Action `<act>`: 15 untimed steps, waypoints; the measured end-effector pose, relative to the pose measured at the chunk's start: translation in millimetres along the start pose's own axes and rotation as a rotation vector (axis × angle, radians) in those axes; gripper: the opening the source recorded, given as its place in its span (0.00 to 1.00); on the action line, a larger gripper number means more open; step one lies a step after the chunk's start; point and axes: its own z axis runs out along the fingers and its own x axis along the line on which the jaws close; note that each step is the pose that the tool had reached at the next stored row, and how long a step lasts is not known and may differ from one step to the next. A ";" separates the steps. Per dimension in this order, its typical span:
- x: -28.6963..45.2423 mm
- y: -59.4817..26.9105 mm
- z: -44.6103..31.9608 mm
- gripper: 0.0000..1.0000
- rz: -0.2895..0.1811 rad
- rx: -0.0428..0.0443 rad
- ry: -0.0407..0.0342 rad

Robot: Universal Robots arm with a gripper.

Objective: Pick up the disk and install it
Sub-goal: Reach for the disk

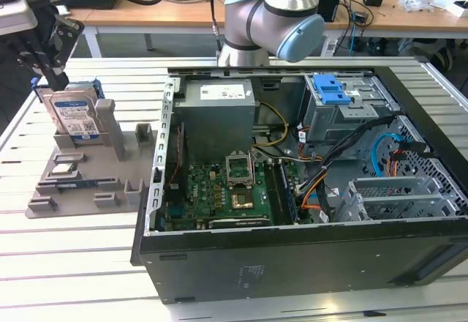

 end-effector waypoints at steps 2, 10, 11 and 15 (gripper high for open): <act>4.2 -0.3 -0.1 0.11 0.000 0.0000 0.0001; 18.1 -1.3 -0.5 0.11 0.000 0.0000 0.0001; 19.5 -1.5 -0.5 0.11 0.000 0.0000 0.0000; 24.6 -1.8 -0.6 0.11 0.000 0.0000 0.0001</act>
